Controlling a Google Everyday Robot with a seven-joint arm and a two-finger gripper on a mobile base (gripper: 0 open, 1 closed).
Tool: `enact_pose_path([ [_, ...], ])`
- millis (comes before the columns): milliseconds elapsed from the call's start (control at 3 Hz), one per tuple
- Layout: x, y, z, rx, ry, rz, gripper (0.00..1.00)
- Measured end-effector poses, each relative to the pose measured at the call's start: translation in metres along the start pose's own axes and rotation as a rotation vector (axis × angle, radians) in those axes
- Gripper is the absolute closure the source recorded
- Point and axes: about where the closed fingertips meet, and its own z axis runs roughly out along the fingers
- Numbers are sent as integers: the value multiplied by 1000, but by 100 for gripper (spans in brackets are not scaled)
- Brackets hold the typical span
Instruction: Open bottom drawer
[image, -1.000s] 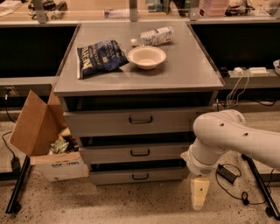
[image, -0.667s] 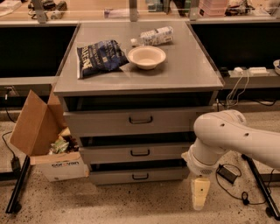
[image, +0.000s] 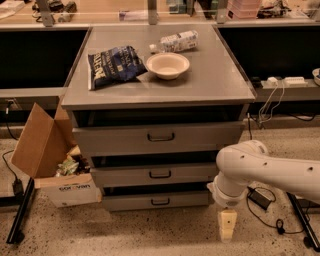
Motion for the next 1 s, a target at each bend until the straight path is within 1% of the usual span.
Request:
enact_pose_path([
  [333, 15, -14, 49, -16, 9, -39, 0],
  [667, 23, -27, 88, -37, -16, -73, 0],
  [1000, 18, -41, 113, -57, -42, -92, 0],
])
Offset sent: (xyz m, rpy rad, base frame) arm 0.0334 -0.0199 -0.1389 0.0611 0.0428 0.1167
